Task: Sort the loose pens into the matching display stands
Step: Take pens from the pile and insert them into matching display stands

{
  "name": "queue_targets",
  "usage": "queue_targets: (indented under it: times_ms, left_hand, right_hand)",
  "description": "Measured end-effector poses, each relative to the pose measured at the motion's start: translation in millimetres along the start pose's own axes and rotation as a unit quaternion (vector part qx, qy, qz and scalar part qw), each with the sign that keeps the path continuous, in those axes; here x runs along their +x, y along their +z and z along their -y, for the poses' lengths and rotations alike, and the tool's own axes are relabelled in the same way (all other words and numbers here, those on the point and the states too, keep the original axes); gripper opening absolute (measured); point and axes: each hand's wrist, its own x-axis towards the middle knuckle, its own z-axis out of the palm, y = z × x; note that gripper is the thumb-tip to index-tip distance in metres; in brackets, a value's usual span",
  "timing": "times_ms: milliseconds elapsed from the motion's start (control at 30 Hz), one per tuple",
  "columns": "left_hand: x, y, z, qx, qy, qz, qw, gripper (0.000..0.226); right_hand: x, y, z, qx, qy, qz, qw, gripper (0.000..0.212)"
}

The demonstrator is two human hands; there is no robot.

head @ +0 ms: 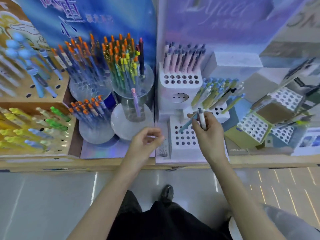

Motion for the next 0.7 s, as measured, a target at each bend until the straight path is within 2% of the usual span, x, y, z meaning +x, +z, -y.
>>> queue_targets:
  times_ms: [167, 267, 333, 400, 600, 700]
  left_hand:
    - [11.2, 25.6, 39.7, 0.095, -0.029, -0.016, 0.995, 0.017]
    - [20.1, 38.6, 55.9, 0.113, -0.05, -0.022, 0.992, 0.037]
    - [26.6, 46.8, 63.4, 0.119, -0.052, -0.012, 0.991, 0.054]
    - [32.4, 52.5, 68.7, 0.125, -0.056, 0.004, 0.991, 0.062]
    - [39.3, 60.0, 80.5, 0.079, -0.083, 0.009, 0.993, 0.058]
    - [41.9, 59.5, 83.8, 0.066, -0.09, 0.008, 0.994, 0.06]
  right_hand:
    - [23.7, -4.6, -20.1, 0.009, 0.004, -0.013, 1.0, 0.036]
    - [28.5, 2.8, -25.8, 0.037, 0.01, -0.022, 0.999, 0.026]
    - [29.6, 8.5, -28.5, 0.04, 0.007, -0.026, 0.999, 0.028]
    - [31.8, 11.8, -30.8, 0.047, 0.016, -0.034, 0.998, 0.029]
    - [32.3, 6.9, -33.6, 0.055, 0.034, -0.049, 0.997, 0.039]
    - [29.2, 9.5, -33.7, 0.049, 0.027, -0.036, 0.998, 0.03]
